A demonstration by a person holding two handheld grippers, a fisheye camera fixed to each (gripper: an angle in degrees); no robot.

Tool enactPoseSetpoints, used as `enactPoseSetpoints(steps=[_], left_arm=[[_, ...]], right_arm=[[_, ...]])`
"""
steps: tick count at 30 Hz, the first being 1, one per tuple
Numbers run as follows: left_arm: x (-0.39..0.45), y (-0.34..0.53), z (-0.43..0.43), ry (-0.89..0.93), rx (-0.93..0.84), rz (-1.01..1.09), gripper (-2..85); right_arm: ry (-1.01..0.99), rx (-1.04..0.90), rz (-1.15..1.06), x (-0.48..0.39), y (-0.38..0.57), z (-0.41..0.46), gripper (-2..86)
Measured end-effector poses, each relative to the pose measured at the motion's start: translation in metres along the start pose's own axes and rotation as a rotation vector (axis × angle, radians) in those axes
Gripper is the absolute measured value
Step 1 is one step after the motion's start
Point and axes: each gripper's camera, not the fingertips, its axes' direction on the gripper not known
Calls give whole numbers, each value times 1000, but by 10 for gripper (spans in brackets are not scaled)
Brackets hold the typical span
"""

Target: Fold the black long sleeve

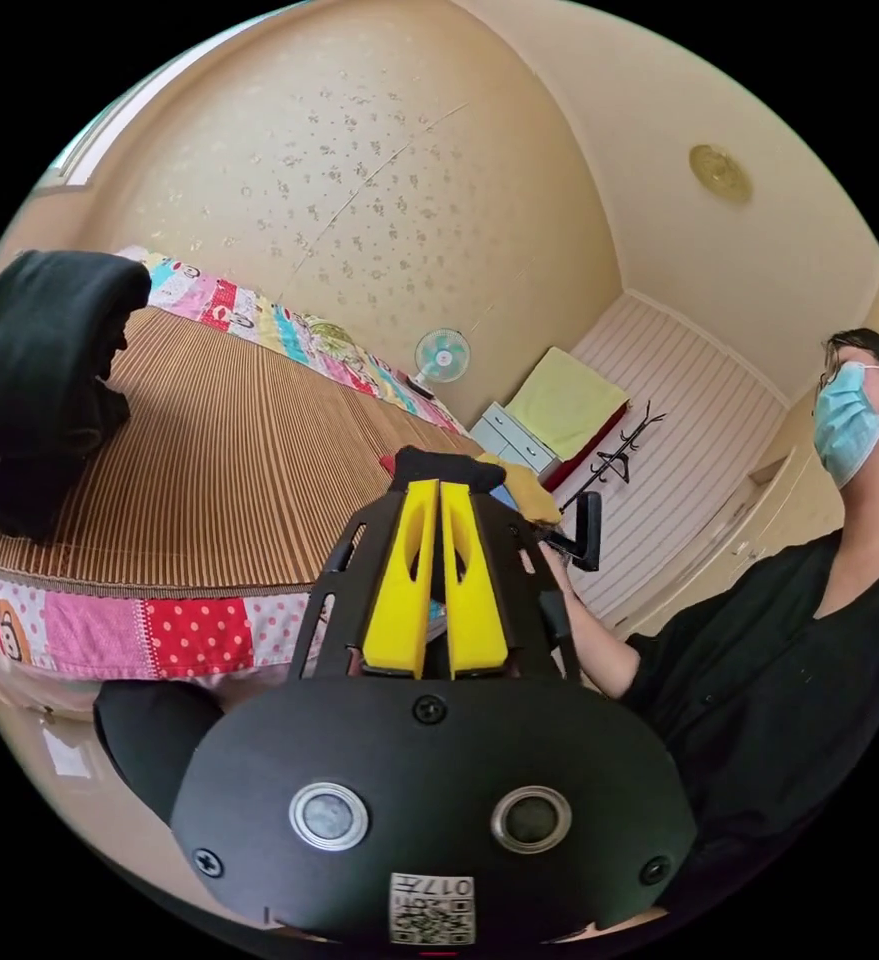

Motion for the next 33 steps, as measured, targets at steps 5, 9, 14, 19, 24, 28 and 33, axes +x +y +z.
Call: enactPoseSetpoints(steps=[5,9,14,19,24,28,33], left_arm=[[-42,-10,14,4,-48,-83,48],[-70,-21,47,108,-133,-163,179],[-95,-48,83,124,-262,-143,224],[-95,-70,106,86,-340,-55,152],[-144,-57,108,284,-355,-111,34],[-160,-53,48,564,-170,-13,24],[-173,-62,-55,1082,176,183,17]], right_arm=[[-82,-100,-101,-64,36,31,19],[-222,-214,-72,-55,52,55,17],[-226,-243,-147,-41,50,51,15],[-241,-252,-148,-24,47,46,15],[-271,-225,-173,-11,50,29,16],[-453,-109,-192,30,37,-35,10],[-634,0,-275,77,25,-116,5]])
